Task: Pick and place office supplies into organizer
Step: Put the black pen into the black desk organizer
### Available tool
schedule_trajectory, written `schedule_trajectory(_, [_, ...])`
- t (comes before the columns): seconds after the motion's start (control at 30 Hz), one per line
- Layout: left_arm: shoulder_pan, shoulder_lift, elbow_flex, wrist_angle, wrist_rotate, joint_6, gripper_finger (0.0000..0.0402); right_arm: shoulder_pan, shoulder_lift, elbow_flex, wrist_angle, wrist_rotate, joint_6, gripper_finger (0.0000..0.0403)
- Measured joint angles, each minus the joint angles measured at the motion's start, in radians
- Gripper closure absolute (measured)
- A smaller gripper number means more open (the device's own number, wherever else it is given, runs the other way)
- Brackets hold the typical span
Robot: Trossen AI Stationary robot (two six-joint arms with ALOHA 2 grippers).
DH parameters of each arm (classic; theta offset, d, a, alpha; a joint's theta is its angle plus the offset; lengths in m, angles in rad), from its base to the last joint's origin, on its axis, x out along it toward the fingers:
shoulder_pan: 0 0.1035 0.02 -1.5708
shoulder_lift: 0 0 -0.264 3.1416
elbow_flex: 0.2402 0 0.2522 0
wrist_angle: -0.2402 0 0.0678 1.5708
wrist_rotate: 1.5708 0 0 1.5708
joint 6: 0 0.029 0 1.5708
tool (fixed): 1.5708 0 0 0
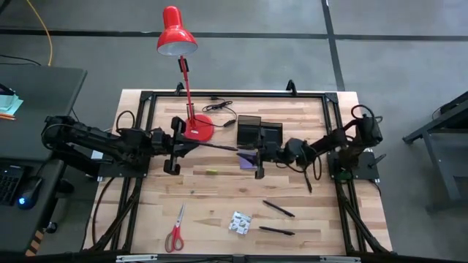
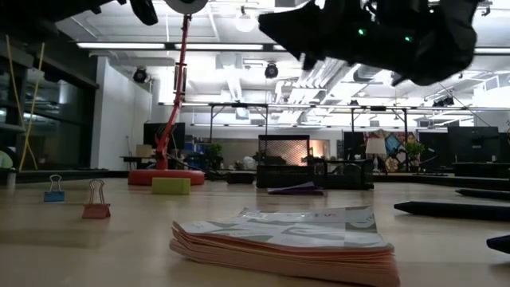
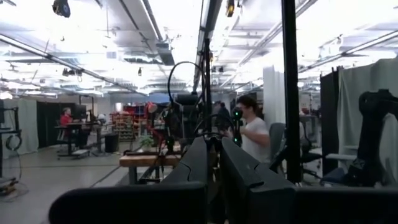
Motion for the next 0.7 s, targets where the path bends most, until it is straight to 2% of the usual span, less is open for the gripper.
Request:
schedule_trajectory(0.4, [0.000,0.000,0.000,0.011,-0.003,0.014,0.0401,-0.027,0.059,0.145,-0.003,-0.158,-0.042,0.0304])
schedule_trajectory(0.7, [0.000,0.000,0.000,-0.005,-0.007,0.016,0.0401,-0.027,0.099,0.201,0.005,-0.159,-0.108,0.0304])
